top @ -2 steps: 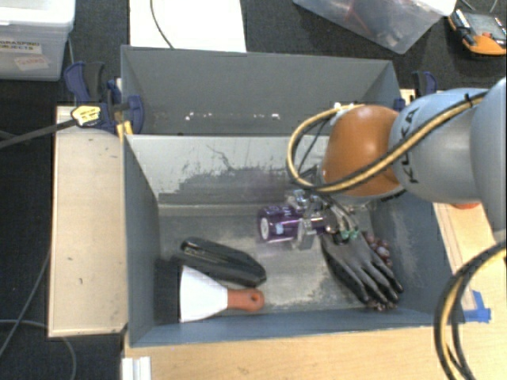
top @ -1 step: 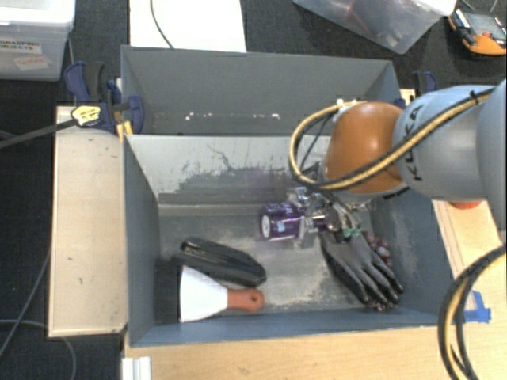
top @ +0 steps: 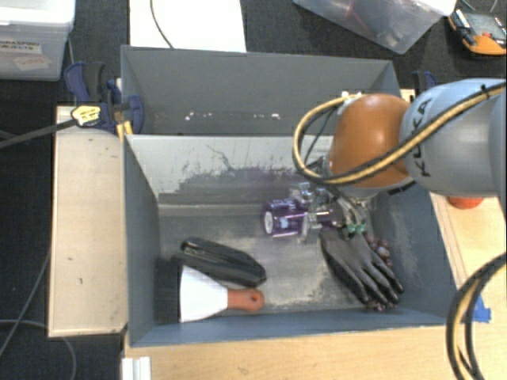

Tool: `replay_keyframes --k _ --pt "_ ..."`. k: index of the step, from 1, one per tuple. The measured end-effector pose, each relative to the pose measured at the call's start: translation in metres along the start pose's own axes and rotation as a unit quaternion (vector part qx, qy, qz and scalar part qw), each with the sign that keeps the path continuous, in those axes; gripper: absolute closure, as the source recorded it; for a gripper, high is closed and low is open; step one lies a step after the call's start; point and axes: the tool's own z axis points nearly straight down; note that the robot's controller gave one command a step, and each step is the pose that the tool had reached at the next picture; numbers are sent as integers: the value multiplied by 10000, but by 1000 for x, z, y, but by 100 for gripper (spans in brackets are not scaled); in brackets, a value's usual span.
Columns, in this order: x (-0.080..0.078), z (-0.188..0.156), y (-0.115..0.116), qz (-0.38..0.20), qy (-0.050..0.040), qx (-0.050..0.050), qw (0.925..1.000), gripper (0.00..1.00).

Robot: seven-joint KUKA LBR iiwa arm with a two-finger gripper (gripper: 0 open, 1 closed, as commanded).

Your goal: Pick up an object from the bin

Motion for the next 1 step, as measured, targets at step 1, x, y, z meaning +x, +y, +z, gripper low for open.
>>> replay_keyframes --k 1 --pt "-3 -25 0 10 -18 2 10000 100"
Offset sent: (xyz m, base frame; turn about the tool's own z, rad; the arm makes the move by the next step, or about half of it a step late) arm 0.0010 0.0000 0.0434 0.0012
